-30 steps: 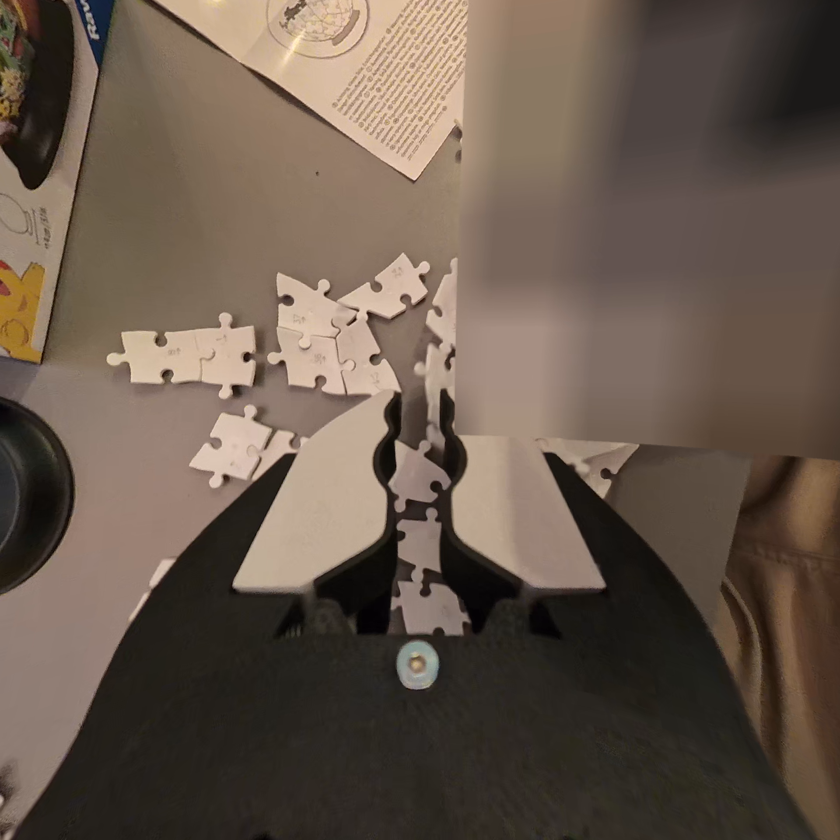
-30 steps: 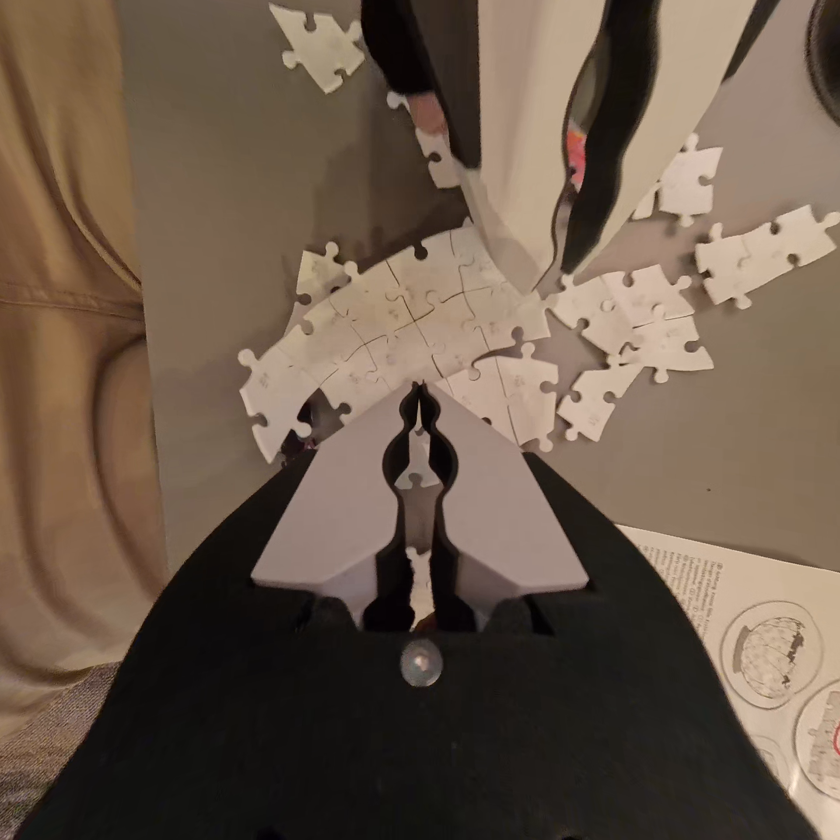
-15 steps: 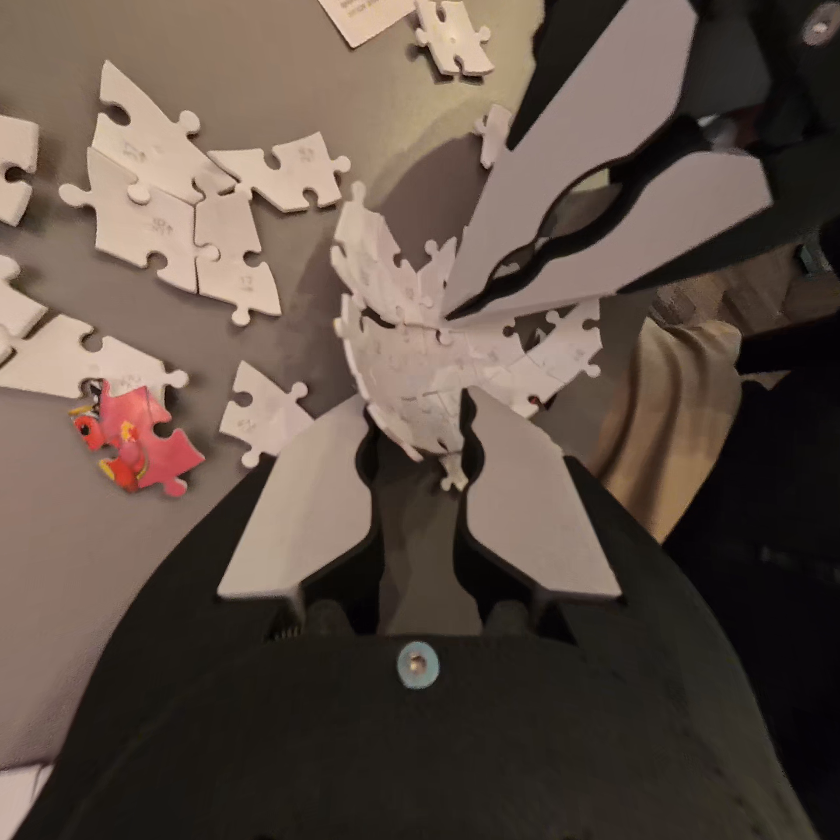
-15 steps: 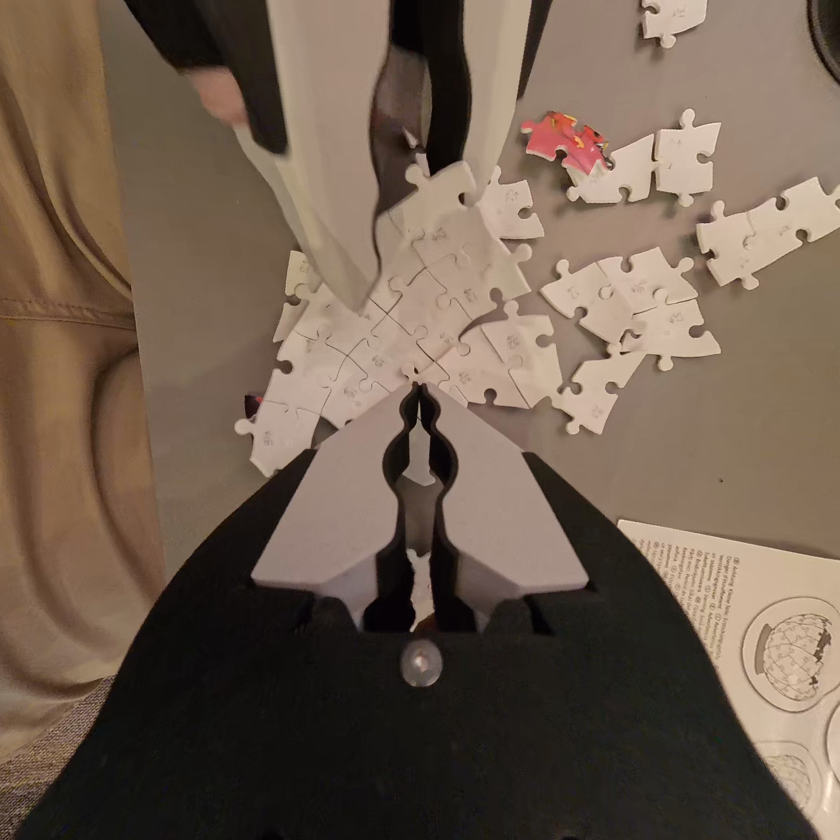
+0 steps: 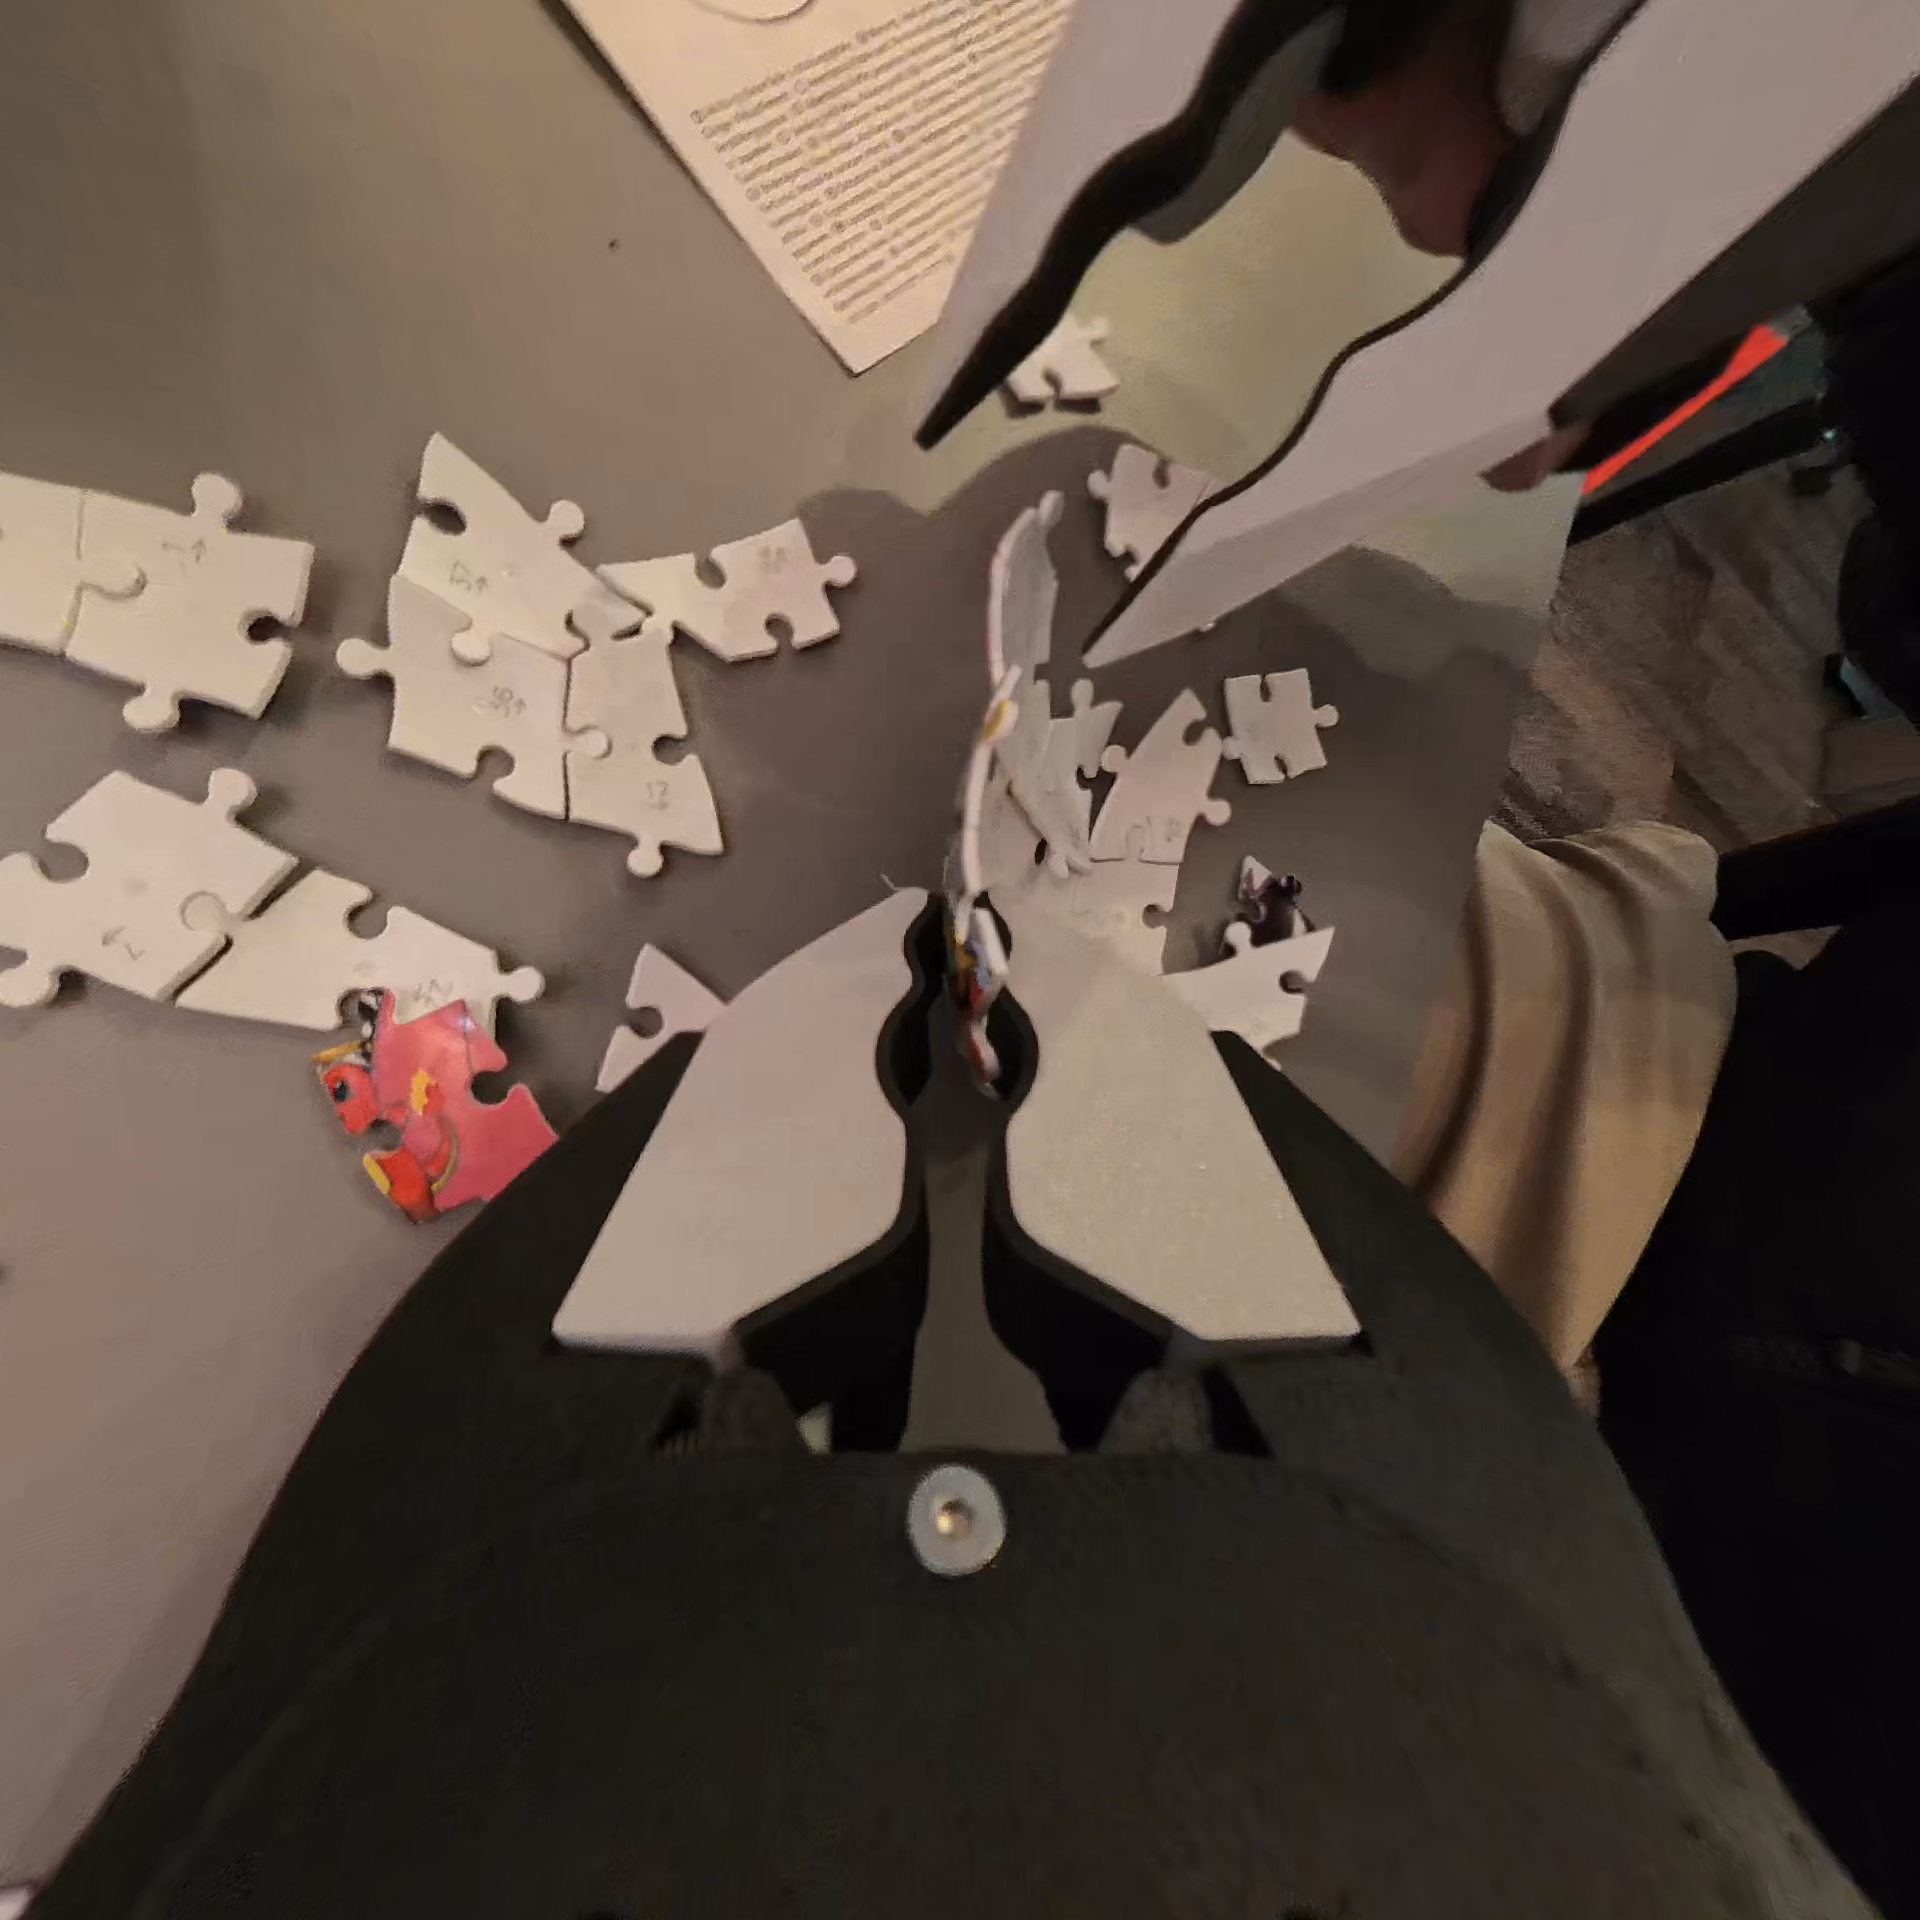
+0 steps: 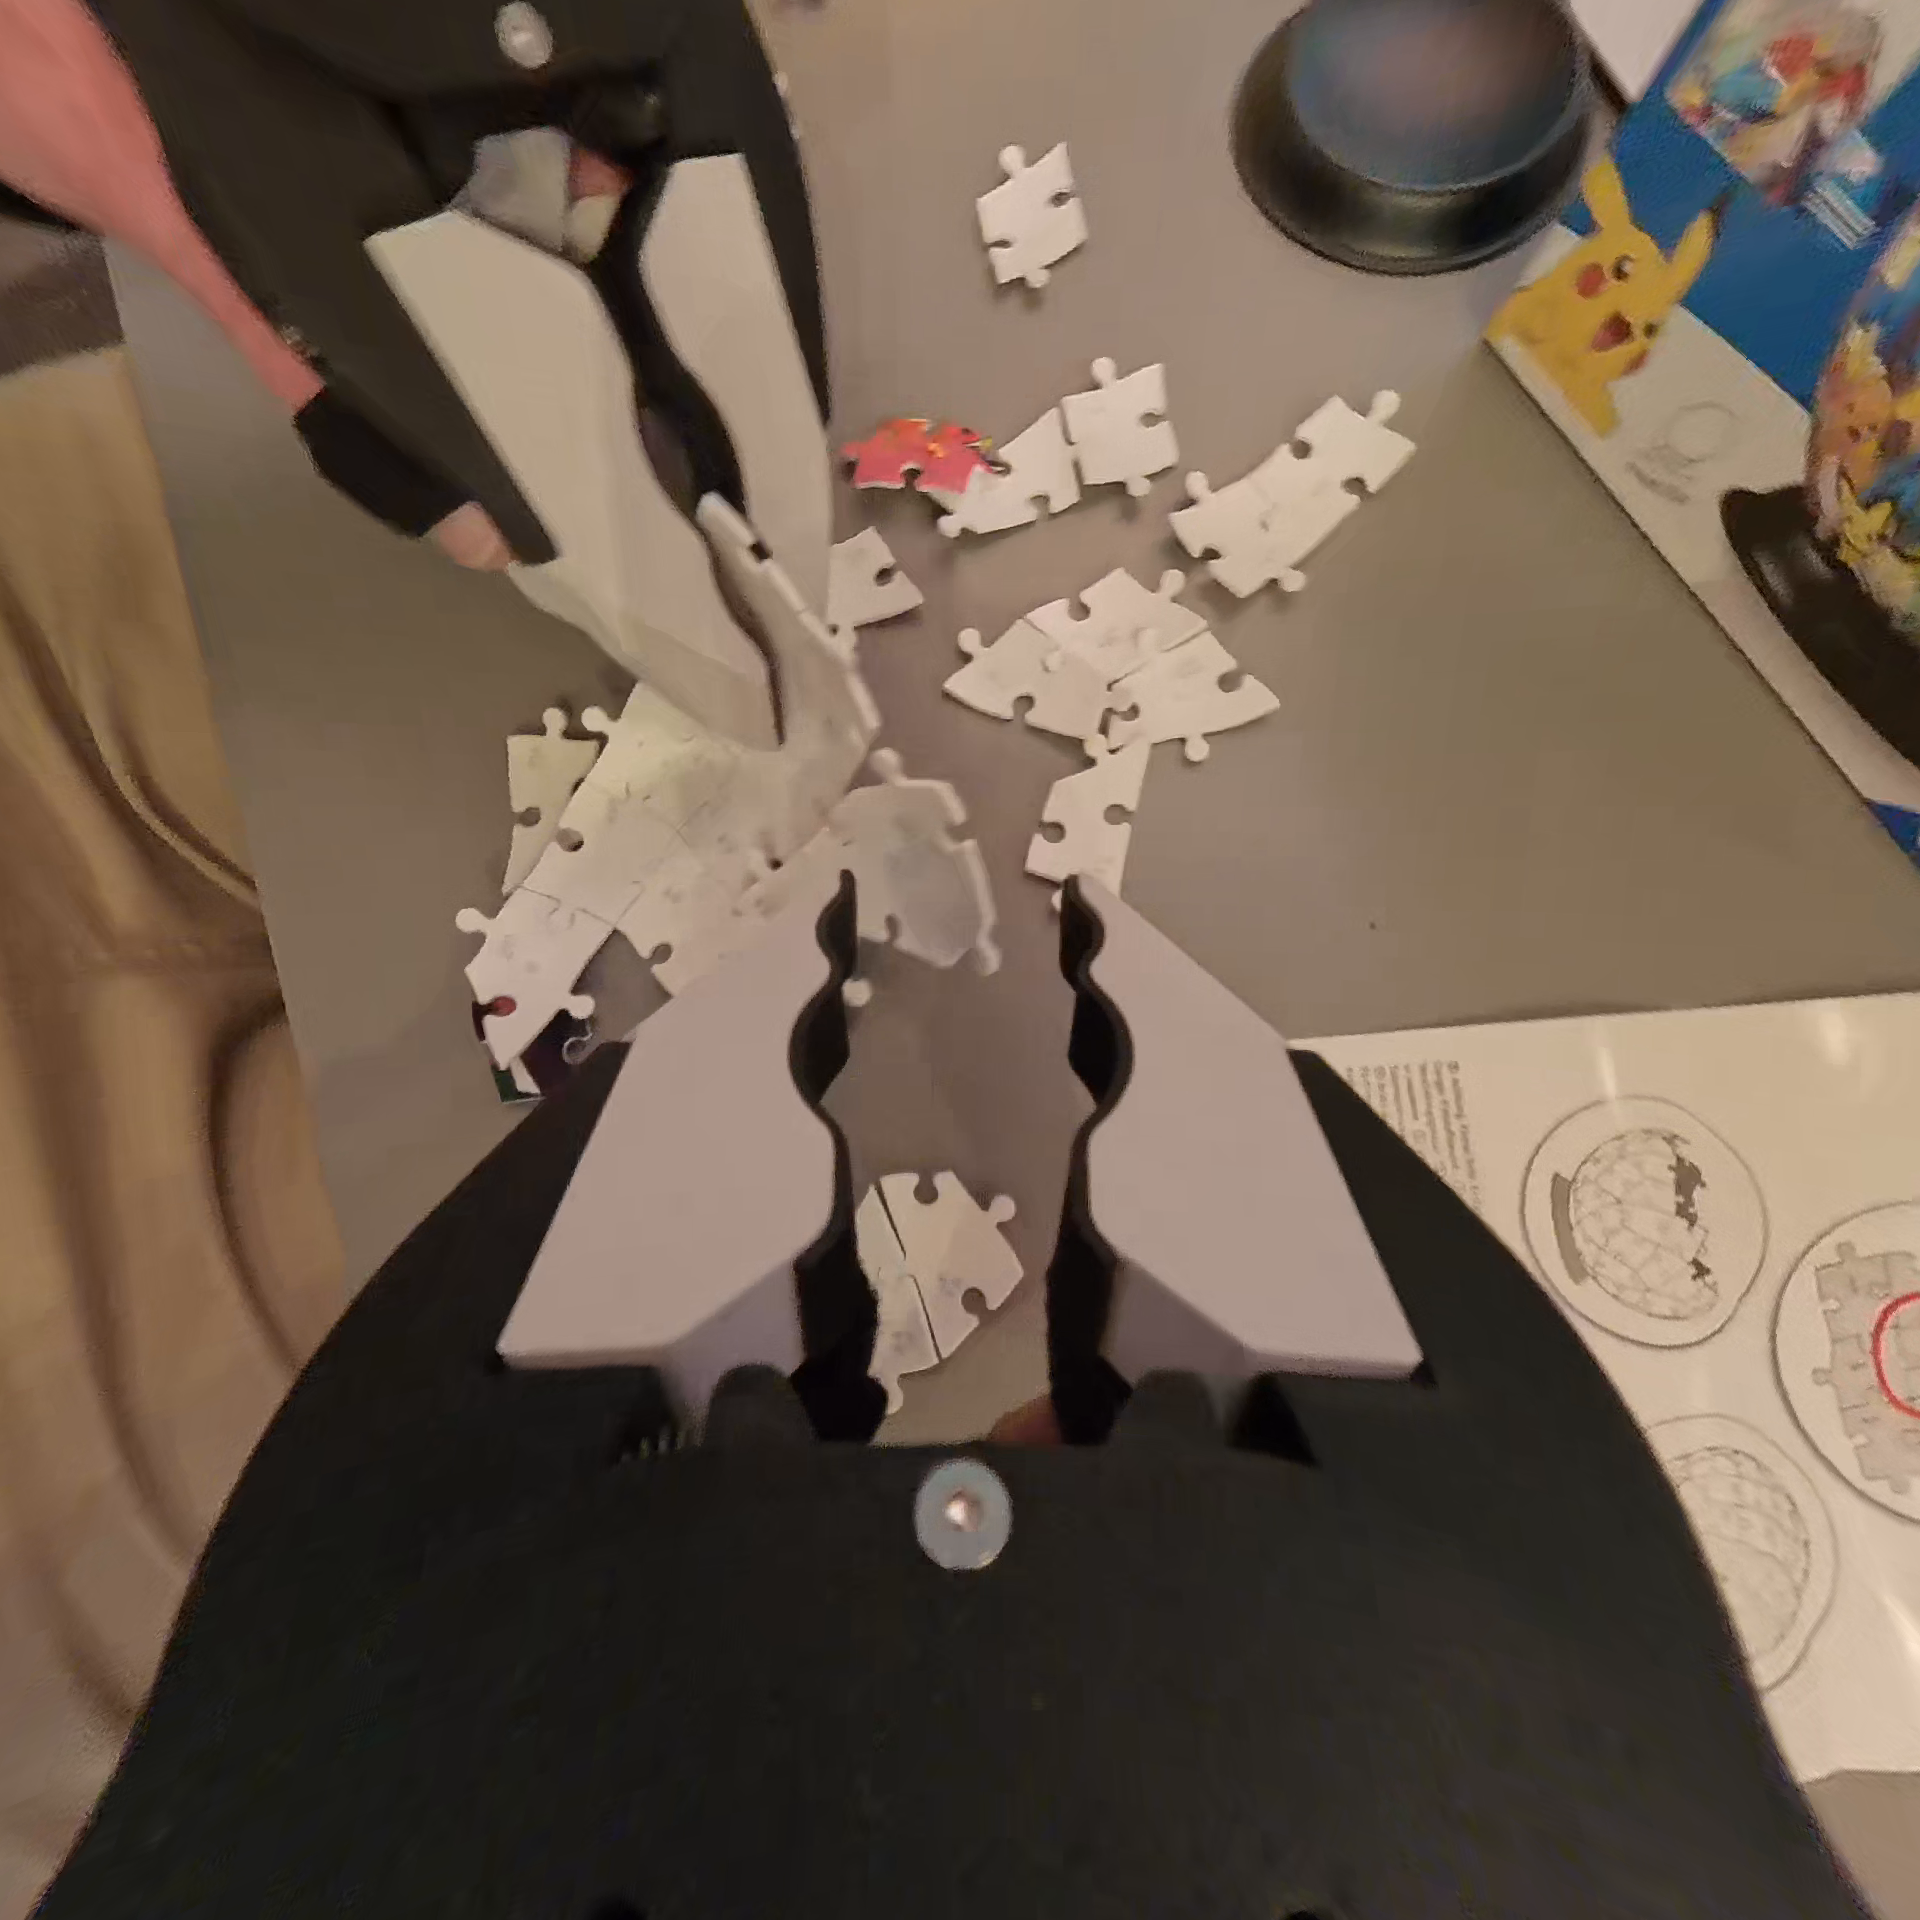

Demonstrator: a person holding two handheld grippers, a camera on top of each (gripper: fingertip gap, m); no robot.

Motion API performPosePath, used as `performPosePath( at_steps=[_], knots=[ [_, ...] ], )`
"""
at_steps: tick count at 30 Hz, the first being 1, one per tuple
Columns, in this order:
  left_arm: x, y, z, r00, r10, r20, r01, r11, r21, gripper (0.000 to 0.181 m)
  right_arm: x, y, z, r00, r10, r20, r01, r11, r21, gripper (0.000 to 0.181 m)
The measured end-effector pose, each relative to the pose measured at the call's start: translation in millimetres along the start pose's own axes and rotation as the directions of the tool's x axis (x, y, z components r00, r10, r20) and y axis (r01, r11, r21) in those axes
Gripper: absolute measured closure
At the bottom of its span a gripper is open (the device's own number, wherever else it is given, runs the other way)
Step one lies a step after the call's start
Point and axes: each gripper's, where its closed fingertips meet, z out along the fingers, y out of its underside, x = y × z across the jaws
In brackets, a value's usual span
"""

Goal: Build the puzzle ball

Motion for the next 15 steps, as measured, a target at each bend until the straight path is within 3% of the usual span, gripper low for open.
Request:
performPosePath(
  at_steps=[4, 8, 12, 15],
  knots=[
    [4.1, -1.9, 1.4, 0.998, 0.068, -0.010, -0.068, 0.998, 0.002, 0.177, -11.4, 11.9, 11.3, 0.988, 0.092, 0.122, -0.088, 0.995, -0.036, 0.138],
    [4.2, -2.5, 2.1, 0.995, 0.098, -0.004, -0.098, 0.995, 0.003, 0.176, -25.5, 17.2, 19.7, 0.962, 0.135, 0.239, -0.127, 0.991, -0.049, 0.159],
    [0.4, -2.6, 1.1, 0.995, 0.101, 0.013, -0.101, 0.995, -0.008, 0.177, -29.0, 7.5, 13.0, 0.963, 0.099, 0.249, -0.099, 0.995, -0.012, 0.179],
    [2.9, -4.4, 0.8, 0.993, 0.114, -0.004, -0.114, 0.993, -0.003, 0.177, -28.7, 3.5, 8.8, 0.969, 0.081, 0.232, -0.080, 0.997, -0.011, 0.180]
  ],
)
